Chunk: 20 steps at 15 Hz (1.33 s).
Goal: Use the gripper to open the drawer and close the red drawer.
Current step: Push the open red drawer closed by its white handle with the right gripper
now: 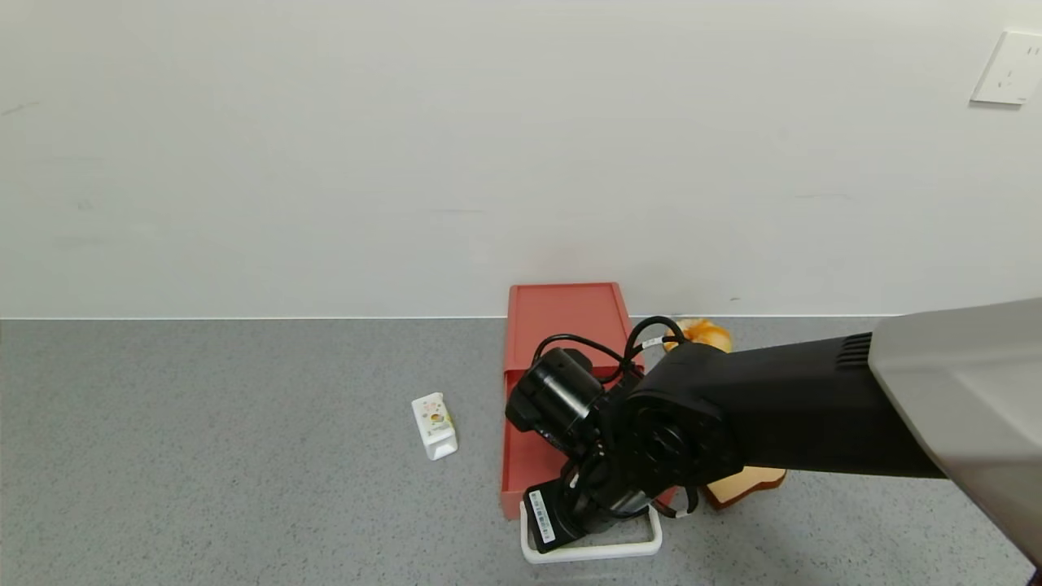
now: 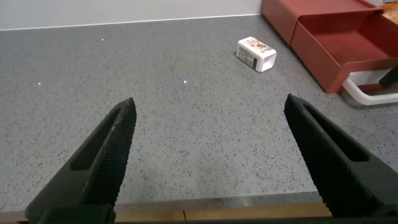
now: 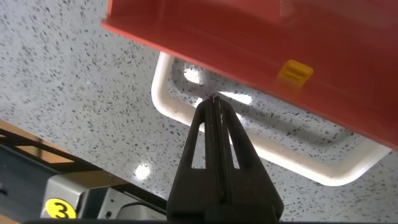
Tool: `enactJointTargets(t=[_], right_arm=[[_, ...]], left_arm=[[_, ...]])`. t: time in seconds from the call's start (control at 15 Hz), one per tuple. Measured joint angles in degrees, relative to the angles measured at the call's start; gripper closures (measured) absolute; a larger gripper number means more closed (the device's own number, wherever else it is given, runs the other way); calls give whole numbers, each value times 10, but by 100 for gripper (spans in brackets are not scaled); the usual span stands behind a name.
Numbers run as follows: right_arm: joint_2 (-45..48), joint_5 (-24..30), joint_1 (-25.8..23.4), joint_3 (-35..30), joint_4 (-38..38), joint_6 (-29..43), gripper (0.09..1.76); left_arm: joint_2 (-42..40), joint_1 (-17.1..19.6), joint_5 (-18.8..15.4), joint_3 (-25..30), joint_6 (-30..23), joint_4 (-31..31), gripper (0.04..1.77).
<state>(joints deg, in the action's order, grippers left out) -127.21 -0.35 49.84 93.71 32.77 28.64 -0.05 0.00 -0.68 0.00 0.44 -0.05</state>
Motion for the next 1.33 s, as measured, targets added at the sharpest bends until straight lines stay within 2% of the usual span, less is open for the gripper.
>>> enactJointTargets(t=[0.2,1.33], right_arm=[[5,24,-4,-10,-19,7,173],[-5,21,-12,-23,-99,5,173]], left_arm=[[0,0,0,0,0,0,9],[0,0,0,0,0,0,9]])
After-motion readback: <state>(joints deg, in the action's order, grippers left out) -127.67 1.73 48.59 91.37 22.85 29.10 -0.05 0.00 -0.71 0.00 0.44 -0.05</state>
